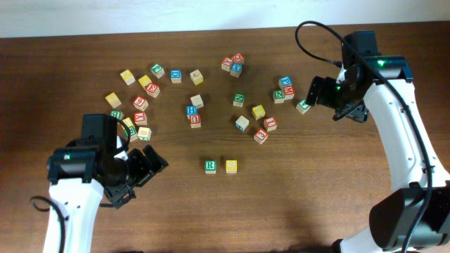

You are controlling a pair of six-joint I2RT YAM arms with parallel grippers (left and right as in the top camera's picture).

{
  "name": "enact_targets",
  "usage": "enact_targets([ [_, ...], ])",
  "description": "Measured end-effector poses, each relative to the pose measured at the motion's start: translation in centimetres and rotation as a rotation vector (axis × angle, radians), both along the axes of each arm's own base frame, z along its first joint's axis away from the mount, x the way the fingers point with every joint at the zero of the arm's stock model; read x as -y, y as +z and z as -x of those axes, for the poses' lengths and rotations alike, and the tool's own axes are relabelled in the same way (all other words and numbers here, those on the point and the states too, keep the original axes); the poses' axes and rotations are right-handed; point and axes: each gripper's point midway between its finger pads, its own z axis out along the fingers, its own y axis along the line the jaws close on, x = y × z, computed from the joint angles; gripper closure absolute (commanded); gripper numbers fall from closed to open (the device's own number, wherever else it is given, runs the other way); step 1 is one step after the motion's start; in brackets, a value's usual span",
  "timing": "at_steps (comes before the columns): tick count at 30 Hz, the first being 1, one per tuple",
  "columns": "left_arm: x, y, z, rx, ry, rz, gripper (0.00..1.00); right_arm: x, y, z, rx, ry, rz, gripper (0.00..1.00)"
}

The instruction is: Spell out RSS

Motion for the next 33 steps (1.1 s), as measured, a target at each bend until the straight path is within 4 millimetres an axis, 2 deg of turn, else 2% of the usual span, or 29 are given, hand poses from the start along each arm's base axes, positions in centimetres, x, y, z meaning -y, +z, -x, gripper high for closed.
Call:
enact_targets([
  [2,0.0,-0.3,-0.3,-0.01,-0.004,0.003,0.01,0.0,0.0,0.0,0.0,0.0,0.0,0.02],
  [7,0.0,-0.2,-2.6,0.078,-0.018,-0.003,0.01,0.0,0.0,0.0,0.0,0.0,0.003,0.02],
  [11,-1.1,1.3,-4.9,0.126,-0.013,-0.068,0.01,0.1,0.0,0.0,0.0,-0.001,0.003,0.02],
  [14,-3.3,4.2,-8.5,0.182,0.034,-0.187,0.01,0.0,0.0,0.0,0.002,0.0,0.003,0.02],
  [16,-4.5,5.3,-10.0,0.173,0.056,-0.254,0.01,0.1,0.0,0.0,0.0,0.0,0.003,0.02],
  [18,-6.4,6.8,-13.3,0.171,0.088,-0.344,0.01,0.1,0.0,0.0,0.001,0.0,0.003,0.02],
  [20,-8.0,7.2,-15.7,0.172,0.124,-0.41,0.01,0.1,0.0,-0.1,0.002,0.0,0.003,0.02],
  [22,-10.8,7.3,-19.0,0.202,0.196,-0.476,0.01,0.1,0.0,0.0,0.0,0.0,0.003,0.02],
  [25,-15.9,5.2,-21.7,0.198,0.311,-0.537,0.01,0.1,0.0,0.0,0.001,0.0,0.003,0.02],
  [26,-18.4,3.5,-22.1,0.167,0.357,-0.557,0.01,0.1,0.0,0.0,0.0,0.0,0.004,0.02],
  [28,-20.1,1.6,-22.0,0.121,0.383,-0.56,0.04,0.1,0.0,0.0,0.0,0.0,0.003,0.02],
  [29,-20.6,0.9,-21.9,0.103,0.39,-0.557,0.17,0.1,0.0,0.0,0.001,0.0,0.003,0.02],
  [30,-21.1,-0.2,-21.9,0.08,0.397,-0.546,0.22,0.1,0.0,0.0,0.0,0.0,0.003,0.02],
  [31,-21.3,-1.2,-22.2,0.066,0.398,-0.528,0.23,0.1,0.0,0.0,0.0,0.0,0.003,0.01],
  [33,-20.9,-3.1,-24.4,0.111,0.328,-0.462,0.18,0.1,0.0,0.0,0.0,0.0,0.003,0.02],
])
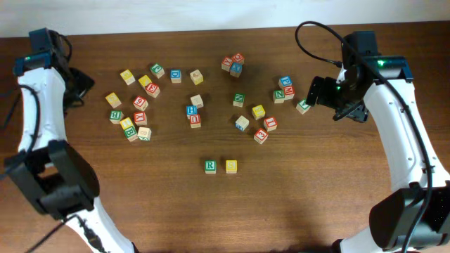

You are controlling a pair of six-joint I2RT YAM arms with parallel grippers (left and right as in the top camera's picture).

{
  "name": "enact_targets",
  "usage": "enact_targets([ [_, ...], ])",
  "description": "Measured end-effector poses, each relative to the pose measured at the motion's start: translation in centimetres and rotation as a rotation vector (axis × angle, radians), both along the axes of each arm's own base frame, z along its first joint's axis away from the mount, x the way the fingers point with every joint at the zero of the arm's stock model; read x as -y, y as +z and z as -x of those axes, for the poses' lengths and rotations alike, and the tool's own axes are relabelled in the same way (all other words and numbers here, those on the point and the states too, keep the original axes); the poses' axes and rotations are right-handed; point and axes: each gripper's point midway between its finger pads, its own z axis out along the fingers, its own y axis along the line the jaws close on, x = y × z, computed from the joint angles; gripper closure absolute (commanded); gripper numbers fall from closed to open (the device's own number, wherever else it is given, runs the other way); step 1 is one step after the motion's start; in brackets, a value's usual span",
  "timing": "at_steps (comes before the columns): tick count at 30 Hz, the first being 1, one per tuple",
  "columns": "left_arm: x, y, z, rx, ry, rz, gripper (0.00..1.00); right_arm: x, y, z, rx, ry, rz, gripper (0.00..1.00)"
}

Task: Spell out RSS
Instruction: 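Move the left gripper to the upper-left cluster and grasp a yellow block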

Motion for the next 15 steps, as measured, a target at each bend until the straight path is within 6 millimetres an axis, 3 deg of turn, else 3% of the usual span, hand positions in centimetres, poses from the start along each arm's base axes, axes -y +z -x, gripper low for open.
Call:
enact_targets([
  [3,2.8,-2.5,-2.9,0.024,-0.195,0.065,0.12,0.0,0.0,0.0,0.0,0.0,0.0,0.02],
  [9,6.0,-4.9,-4.7,-0.009,-0.314,0.024,0.17,0.0,0.0,0.0,0.0,0.0,0.0,0.02],
  [13,6.5,-6.7,-5.0,-0.048,-0.334,-0.011,0.17,0.0,0.0,0.0,0.0,0.0,0.0,0.02],
  [15,6.0,-8.0,-5.2,-0.063,-0.329,-0.025,0.27,0.0,0.0,0.0,0.0,0.0,0.0,0.02],
])
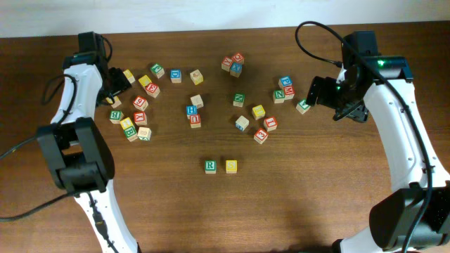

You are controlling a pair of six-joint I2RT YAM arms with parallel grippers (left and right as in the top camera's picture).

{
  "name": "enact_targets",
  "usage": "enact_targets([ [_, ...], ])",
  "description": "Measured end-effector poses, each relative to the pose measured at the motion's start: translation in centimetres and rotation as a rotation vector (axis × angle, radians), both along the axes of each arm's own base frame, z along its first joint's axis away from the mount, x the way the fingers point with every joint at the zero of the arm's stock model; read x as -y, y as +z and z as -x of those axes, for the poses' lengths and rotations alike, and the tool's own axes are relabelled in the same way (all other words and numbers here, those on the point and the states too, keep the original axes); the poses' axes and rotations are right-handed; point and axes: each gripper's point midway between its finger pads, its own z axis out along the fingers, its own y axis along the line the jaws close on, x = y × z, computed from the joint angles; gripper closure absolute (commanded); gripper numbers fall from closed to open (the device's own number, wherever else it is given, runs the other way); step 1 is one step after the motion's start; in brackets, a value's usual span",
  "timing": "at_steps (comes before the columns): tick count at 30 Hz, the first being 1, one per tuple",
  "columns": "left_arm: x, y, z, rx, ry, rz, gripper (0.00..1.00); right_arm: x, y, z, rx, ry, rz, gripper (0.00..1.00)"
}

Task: Spell out RSS
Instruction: 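Move the left gripper to the upper-left cluster and grasp a yellow block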

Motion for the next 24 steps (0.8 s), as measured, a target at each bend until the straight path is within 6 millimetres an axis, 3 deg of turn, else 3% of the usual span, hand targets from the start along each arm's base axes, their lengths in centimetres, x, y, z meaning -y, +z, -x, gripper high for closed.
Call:
enact_targets([
  [1,-0.3,-0.7,0.0,-0.008,0.002,-0.005,0.34,0.0,0.0,0.0,0.0,0.0,0.0,0.02],
  [5,-0.9,-2.6,0.4,-0.045,0.018,-0.006,0.3,0.0,0.0,0.0,0.0,0.0,0.0,0.02],
  [11,-1.5,-2.6,0.3,-0.036,0.029,-0.009,0.33,0.0,0.0,0.0,0.0,0.0,0.0,0.02],
  [16,-1.6,-2.4,-0.4,-0.006,0.035,-0.012,0.53,0.0,0.0,0.0,0.0,0.0,0.0,0.02],
  [24,-1.6,-2.3,-0.6,0.002,0.038,-0.013,0.56,0.0,0.0,0.0,0.0,0.0,0.0,0.02],
])
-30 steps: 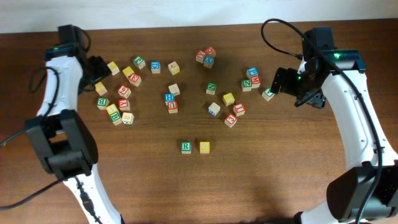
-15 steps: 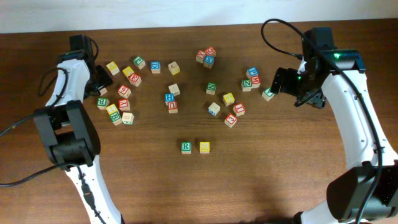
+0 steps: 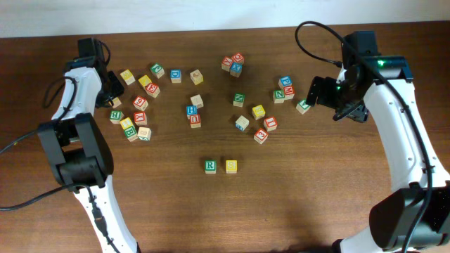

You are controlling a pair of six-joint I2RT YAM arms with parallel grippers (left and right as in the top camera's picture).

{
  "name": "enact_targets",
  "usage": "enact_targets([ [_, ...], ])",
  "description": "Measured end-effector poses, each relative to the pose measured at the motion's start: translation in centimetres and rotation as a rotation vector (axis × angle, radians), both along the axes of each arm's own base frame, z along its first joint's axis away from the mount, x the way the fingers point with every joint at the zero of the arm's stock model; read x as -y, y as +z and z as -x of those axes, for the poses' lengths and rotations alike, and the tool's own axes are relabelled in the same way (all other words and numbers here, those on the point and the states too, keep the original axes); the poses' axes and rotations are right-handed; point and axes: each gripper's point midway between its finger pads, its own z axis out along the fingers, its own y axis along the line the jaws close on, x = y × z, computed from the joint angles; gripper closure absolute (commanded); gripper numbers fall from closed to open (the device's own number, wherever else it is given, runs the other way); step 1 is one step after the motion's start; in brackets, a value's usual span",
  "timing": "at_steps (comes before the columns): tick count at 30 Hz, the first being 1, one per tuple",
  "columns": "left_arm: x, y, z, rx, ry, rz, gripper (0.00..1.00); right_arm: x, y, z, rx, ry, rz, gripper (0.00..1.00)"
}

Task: Spell out RSS
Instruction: 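Move the left gripper to the upper-left cluster and grasp a yellow block, then carry the yellow block toward the R and S blocks with the left gripper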

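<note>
Near the table's front middle, a green R block (image 3: 210, 166) and a yellow S block (image 3: 231, 166) lie side by side. My left gripper (image 3: 110, 87) reaches into the far-left cluster, right by a yellow block (image 3: 114, 102) that it partly hides; its jaws do not show clearly. On the right, my right gripper (image 3: 311, 97) hovers at a green-lettered block (image 3: 303, 106); whether it touches or holds the block cannot be told.
Several letter blocks lie scattered across the far half: a left cluster (image 3: 140, 102), a middle group (image 3: 192, 111), three at the back (image 3: 235, 68), and a right group (image 3: 259, 111). The left arm's base (image 3: 70, 158) stands front left.
The left arm has shifted slightly to the left, its gripper still at the yellow blocks of the far-left cluster. The right arm and all blocks are where they were.
The left gripper was first low at the front left, below the left cluster. Then the arm stood stretched toward the table's far-left corner. After that it was at the cluster's yellow blocks, where it stays. R and S lay in place throughout; the right arm never moved.
</note>
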Motion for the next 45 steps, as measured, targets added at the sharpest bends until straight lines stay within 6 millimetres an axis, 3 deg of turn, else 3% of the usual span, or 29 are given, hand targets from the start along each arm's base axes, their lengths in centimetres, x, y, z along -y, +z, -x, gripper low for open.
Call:
enact_targets([
  [2,0.0,0.0,0.0,0.0,0.0,0.0,0.57,0.0,0.0,0.0,0.0,0.0,0.0,0.02],
  [6,0.0,-0.1,0.1,-0.002,0.003,0.002,0.48,0.0,0.0,0.0,0.0,0.0,0.0,0.02],
  [15,0.1,-0.8,0.5,-0.017,0.0,0.005,0.51,0.0,0.0,0.0,0.0,0.0,0.0,0.02],
  [22,0.1,-1.0,0.4,-0.01,0.0,0.004,0.69,0.0,0.0,0.0,0.0,-0.001,0.0,0.02],
  [26,0.1,-1.0,0.4,-0.007,0.0,0.006,0.69,0.0,0.0,0.0,0.0,0.0,0.0,0.02],
  [30,0.1,-0.9,0.0,0.007,0.002,0.005,0.8,0.0,0.0,0.0,0.0,0.0,0.0,0.02],
  [36,0.1,-0.9,0.0,0.007,0.002,0.005,0.84,0.0,0.0,0.0,0.0,0.0,0.0,0.02],
  [40,0.2,-0.9,0.3,-0.003,0.002,0.008,0.92,0.0,0.0,0.0,0.0,0.0,0.0,0.02],
  [45,0.5,-0.6,1.3,-0.041,0.0,0.024,0.92,0.0,0.0,0.0,0.0,0.0,0.0,0.02],
])
